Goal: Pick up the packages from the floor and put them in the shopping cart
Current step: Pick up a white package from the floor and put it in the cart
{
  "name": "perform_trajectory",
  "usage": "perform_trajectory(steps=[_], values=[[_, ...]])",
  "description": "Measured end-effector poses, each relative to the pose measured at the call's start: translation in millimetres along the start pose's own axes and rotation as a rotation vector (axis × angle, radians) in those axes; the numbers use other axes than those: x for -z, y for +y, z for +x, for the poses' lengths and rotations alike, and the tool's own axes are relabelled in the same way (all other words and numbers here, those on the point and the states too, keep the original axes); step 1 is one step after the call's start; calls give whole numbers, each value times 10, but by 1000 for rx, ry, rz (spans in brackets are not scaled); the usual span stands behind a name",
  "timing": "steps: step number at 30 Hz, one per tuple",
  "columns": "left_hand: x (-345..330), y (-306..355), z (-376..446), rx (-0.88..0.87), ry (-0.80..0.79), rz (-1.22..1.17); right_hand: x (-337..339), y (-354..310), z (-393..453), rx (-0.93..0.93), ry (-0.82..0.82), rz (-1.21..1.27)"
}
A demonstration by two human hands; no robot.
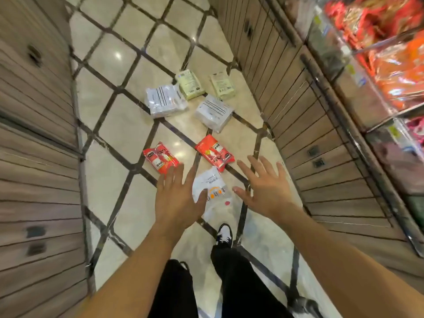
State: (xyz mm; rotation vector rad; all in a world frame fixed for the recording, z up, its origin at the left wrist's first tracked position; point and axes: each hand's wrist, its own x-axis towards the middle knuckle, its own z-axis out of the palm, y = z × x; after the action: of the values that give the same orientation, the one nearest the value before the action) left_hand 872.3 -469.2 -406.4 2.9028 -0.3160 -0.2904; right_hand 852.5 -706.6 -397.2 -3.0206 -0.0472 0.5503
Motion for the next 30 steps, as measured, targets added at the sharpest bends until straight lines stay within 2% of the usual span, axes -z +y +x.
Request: perform_trajectory(steps=[3,7,11,17,21,23,26,30], values=[[-539,-53,298,62,-161,42,-593,130,458,6,-61,36],[-1570,-424,614,101,-163,36,-1490,206,1033,8,-91,54],[-2586,-765,931,157,-337,104,-2579,240,1651,-6,-116,117],[-4274,-1104,1320,174,-422,153,-4045,321,2510,11,-228,106],[-5150,-1324,1482,281,-442,140,-4874,435,2913,-65,-218,130],[-5481,-1413,1551,366,-434,99,-5153,464,3102,-125,-183,196],[-5860,-1478,1670,542,-398,-87,-5498,500,3392,-176,-195,329],[-6117,-1540,1728,663,-330,-490,-5743,557,3494,-215,-189,786]])
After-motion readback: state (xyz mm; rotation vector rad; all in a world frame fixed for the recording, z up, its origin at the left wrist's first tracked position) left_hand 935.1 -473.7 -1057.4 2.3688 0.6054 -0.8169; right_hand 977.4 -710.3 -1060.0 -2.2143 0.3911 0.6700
